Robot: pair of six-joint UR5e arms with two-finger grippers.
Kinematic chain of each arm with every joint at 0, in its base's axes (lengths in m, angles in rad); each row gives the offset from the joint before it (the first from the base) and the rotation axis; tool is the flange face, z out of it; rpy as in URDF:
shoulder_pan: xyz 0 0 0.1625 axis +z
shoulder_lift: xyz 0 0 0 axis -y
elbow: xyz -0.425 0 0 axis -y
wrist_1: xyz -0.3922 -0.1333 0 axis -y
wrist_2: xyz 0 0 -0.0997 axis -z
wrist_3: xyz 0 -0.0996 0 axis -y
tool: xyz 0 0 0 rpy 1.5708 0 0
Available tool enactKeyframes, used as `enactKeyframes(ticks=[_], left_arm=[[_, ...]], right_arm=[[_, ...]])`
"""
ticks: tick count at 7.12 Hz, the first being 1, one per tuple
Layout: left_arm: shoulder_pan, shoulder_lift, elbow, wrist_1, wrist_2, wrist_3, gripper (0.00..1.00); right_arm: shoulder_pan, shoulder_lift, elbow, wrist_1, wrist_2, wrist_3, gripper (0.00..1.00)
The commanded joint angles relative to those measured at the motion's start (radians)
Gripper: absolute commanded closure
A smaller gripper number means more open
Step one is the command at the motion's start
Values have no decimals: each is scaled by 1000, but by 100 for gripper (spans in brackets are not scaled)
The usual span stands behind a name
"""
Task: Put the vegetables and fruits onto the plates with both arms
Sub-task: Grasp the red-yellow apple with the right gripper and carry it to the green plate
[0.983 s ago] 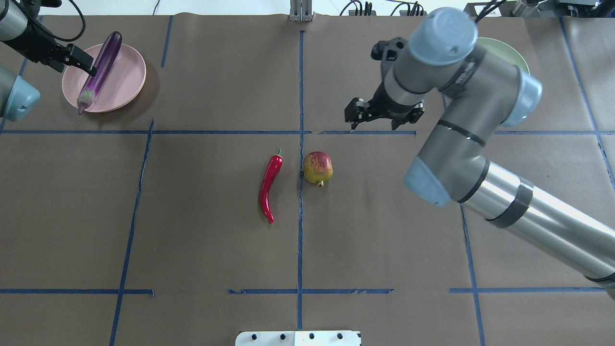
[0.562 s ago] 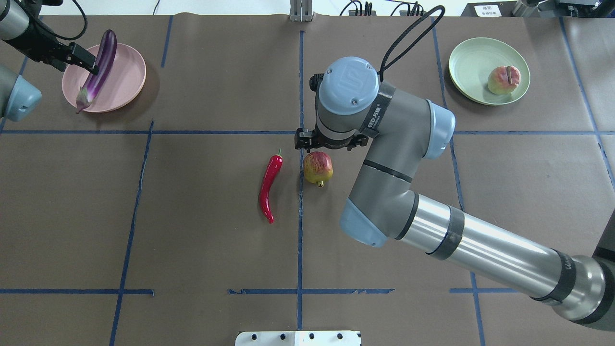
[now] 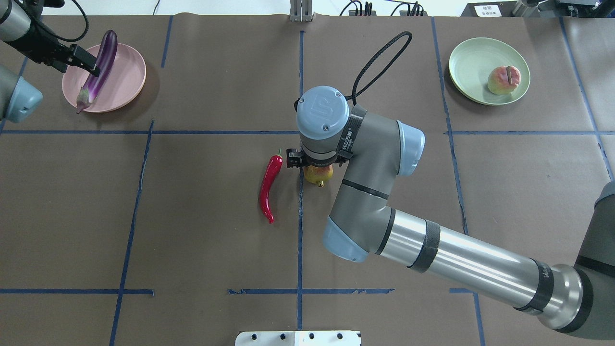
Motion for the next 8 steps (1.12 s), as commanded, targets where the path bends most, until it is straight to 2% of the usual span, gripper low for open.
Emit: enactKeyframes(ticks=[1, 3, 5, 7, 8], left_arm=[[0, 3, -5, 0, 0, 2, 0], [0, 6, -16, 0, -1, 2, 0], [3, 7, -48, 2, -6, -3, 0], [64, -16, -112, 14, -4, -177, 0], [103, -49, -117, 15, -1, -260, 0]], right_arm=[[-4, 5, -40, 2, -1, 6, 12], [-4, 44, -39, 3, 0, 14, 98], [56, 71, -13, -7, 18, 9, 100], [222, 65, -11, -6, 140, -73, 100], [333, 44, -20, -9, 203, -241, 100]])
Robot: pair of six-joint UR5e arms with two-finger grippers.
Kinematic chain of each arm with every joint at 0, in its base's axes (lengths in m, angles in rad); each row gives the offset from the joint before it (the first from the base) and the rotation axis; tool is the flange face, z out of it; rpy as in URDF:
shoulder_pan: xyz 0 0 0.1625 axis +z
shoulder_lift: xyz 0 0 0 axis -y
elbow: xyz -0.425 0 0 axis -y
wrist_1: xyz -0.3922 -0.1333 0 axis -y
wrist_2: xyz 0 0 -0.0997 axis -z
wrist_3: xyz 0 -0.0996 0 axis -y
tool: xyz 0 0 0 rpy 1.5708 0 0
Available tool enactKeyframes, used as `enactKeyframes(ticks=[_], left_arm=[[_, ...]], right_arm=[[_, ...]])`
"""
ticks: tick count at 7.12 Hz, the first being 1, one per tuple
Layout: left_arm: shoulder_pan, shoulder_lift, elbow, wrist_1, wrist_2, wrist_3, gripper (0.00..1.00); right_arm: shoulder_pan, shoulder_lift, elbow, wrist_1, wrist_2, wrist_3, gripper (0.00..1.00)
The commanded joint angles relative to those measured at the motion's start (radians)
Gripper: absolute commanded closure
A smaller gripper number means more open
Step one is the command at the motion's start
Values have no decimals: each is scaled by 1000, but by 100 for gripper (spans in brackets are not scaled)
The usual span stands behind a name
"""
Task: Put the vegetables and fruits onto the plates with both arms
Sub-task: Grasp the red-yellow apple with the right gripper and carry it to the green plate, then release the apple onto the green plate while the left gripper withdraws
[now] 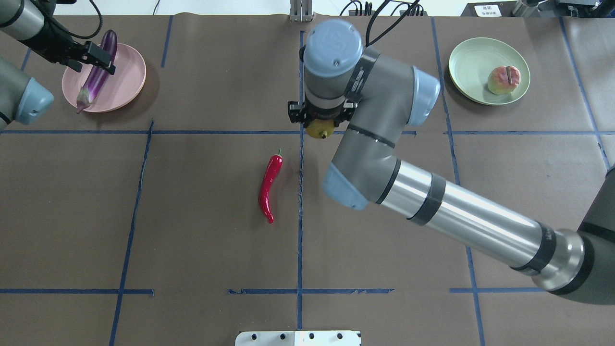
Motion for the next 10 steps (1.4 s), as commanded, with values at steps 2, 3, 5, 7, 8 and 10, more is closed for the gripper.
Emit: enactKeyframes(ticks=[2, 3, 5, 7, 8, 10], left_arm=[[50, -67, -21, 8, 2, -130, 0], [56, -69, -21, 8, 3, -130, 0], [74, -69, -21, 8, 6, -145, 0], [94, -67, -21, 8, 41, -148, 0], [105, -66, -18, 8, 42, -148, 0], [108, -67, -18, 8, 42, -150, 0]], right_arm=[[345, -98, -107, 10, 203, -501, 100], [416, -126, -192, 68, 277, -613, 100], [429, -165, -406, 362, 281, -631, 100], [402, -181, -446, 375, 270, -633, 73], [385, -183, -462, 381, 265, -633, 41], [375, -233, -460, 433, 233, -631, 1]])
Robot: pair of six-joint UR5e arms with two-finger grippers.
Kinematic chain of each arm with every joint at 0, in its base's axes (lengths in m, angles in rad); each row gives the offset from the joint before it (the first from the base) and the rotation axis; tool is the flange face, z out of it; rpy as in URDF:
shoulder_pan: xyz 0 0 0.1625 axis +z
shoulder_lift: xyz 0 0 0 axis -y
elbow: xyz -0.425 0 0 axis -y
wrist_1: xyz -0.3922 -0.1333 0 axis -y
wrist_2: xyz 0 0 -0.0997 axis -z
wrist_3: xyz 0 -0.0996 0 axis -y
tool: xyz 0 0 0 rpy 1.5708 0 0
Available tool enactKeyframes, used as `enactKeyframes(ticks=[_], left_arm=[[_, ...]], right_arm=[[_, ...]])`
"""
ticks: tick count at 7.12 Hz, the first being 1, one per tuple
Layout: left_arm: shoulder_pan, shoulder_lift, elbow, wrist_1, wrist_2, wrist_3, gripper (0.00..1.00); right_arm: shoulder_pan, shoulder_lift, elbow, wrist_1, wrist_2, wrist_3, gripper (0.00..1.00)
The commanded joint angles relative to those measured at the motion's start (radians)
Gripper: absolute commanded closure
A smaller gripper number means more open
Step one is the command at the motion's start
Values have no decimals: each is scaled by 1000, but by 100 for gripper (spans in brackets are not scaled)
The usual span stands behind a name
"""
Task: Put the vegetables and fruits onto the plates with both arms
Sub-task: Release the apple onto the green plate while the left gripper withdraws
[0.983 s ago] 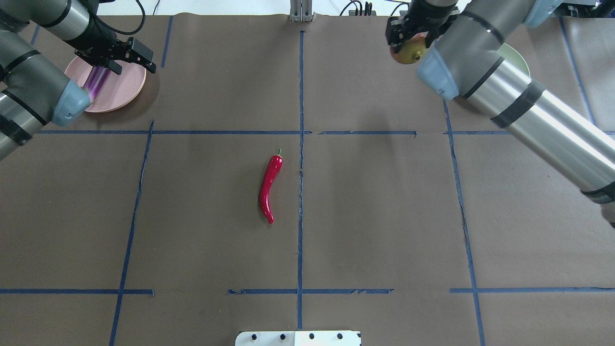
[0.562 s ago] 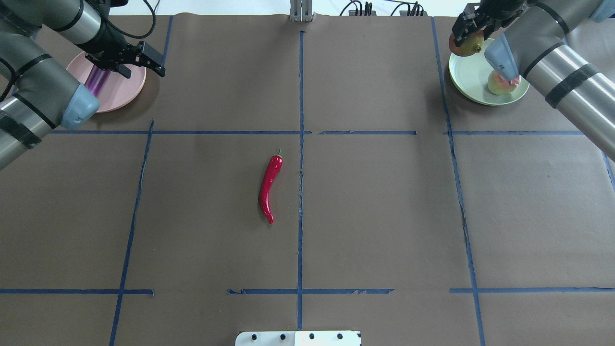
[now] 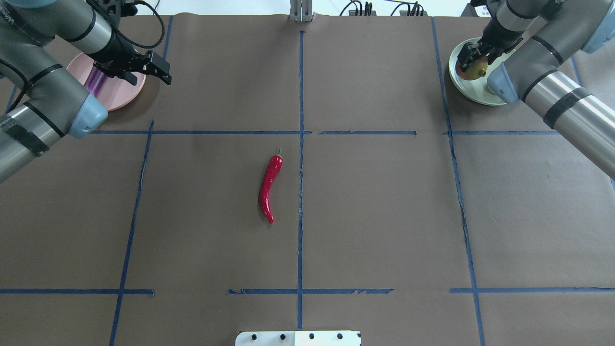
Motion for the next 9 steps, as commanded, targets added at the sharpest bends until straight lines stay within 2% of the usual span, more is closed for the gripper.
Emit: enactKeyframes(ticks=[1, 3, 5, 6, 9], left_arm=[[3, 1, 1, 0, 0, 1, 0], [5, -19, -7, 65, -4, -1, 0], [15, -87, -26, 184, 0, -19, 0], [53, -114, -33, 187, 4, -86, 0], [207, -172, -66, 190, 165, -183, 0]], right_arm=[[-6, -21, 2, 27, -13, 7, 0], [41, -2, 57, -46, 4, 6, 0], [115, -15, 167, -178, 82, -5, 0], [168, -75, 213, -182, 143, -10, 0], [306, -354, 391, -185, 196, -175, 0]])
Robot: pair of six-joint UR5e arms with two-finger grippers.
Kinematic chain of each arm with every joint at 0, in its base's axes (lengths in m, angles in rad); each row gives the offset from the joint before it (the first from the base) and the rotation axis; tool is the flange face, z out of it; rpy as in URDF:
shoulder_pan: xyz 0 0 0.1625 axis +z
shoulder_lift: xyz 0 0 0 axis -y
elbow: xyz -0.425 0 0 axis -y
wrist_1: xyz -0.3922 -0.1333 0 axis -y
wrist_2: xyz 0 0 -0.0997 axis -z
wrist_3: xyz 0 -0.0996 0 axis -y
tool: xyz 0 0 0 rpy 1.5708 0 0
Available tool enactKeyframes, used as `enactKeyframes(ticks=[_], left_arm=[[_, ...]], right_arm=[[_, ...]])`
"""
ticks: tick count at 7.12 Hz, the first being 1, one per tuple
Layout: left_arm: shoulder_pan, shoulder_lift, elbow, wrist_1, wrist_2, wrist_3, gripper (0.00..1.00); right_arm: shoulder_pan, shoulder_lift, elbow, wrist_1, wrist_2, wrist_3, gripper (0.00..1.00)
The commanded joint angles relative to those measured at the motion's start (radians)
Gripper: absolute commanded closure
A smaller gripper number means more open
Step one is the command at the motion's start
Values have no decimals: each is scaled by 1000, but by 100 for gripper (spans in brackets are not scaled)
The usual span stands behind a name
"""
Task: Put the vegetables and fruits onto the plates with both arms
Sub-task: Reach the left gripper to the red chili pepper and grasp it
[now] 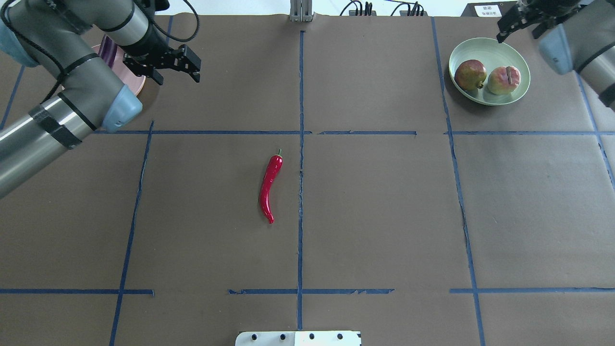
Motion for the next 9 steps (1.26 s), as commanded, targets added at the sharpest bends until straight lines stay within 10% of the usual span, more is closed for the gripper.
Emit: enactKeyframes(ticks=[1, 3, 6, 9], left_arm=[[109, -43, -17, 2, 99, -83, 0], [229, -54, -17, 0, 208, -120, 8], [318, -50, -20, 2, 285, -133, 17], [334, -45, -23, 16, 315, -134, 87]], right_arm=[[71, -238, 155, -5, 13, -78, 0], [97, -498, 337, 0, 7, -79, 0], [97, -549, 378, 9, 4, -79, 0], [97, -550, 378, 10, 3, -79, 0]])
